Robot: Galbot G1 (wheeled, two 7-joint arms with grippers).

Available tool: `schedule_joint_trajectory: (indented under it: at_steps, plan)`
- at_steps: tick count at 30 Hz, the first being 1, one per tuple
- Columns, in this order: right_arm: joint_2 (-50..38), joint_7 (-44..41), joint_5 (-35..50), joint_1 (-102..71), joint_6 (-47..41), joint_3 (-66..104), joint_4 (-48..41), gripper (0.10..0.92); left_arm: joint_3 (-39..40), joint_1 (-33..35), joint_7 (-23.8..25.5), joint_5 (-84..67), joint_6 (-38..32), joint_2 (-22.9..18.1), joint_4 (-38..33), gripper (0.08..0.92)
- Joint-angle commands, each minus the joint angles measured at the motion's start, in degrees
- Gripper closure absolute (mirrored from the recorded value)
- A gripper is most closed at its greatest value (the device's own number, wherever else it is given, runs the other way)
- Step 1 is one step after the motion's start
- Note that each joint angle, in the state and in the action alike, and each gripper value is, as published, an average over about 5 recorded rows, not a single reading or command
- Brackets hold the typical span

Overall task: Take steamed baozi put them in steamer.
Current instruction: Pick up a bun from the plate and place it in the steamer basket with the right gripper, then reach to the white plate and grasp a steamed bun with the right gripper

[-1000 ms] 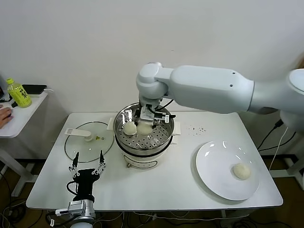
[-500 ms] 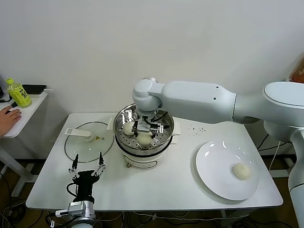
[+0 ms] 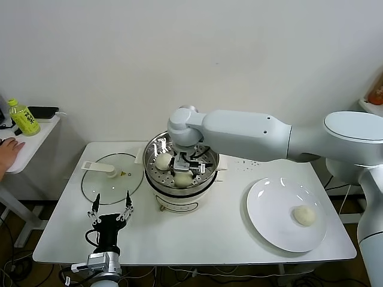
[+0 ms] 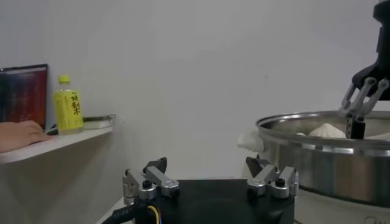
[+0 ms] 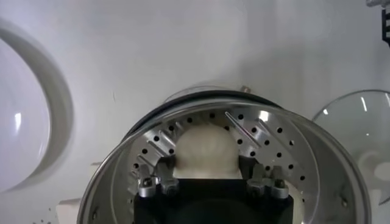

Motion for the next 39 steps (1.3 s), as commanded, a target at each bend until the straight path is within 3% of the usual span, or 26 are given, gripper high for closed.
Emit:
schedule_joint_trajectory:
  at_steps: [1, 7, 15, 30, 39]
  plan:
    - [0.3, 0.1, -0.7, -1.1, 0.3, 0.1, -0.5, 0.343, 0.0, 0.0, 0.0, 0.0, 0.0, 0.0, 0.1, 0.177]
    - [0.6, 0.4, -0.9, -1.4, 0.9, 0.4, -1.1, 0.333, 0.0, -0.1, 0.0, 0.0, 0.0, 0.0, 0.1, 0.177]
    - [0.4, 0.3, -0.8, -1.5, 2.0, 1.1, -1.4, 0.208, 0.0, -0.2, 0.0, 0.0, 0.0, 0.0, 0.2, 0.177]
    - [-3.0, -2.1, 6.3, 4.9, 3.8, 2.7, -2.6, 0.203, 0.4, -0.4, -0.1, 0.0, 0.1, -0.1, 0.2, 0.177]
    - [-10.0, -2.4, 17.1, 13.4, -2.9, 1.9, -6.5, 0.203, 0.7, -0.5, -0.1, 0.0, 0.2, 0.0, 0.4, 0.177]
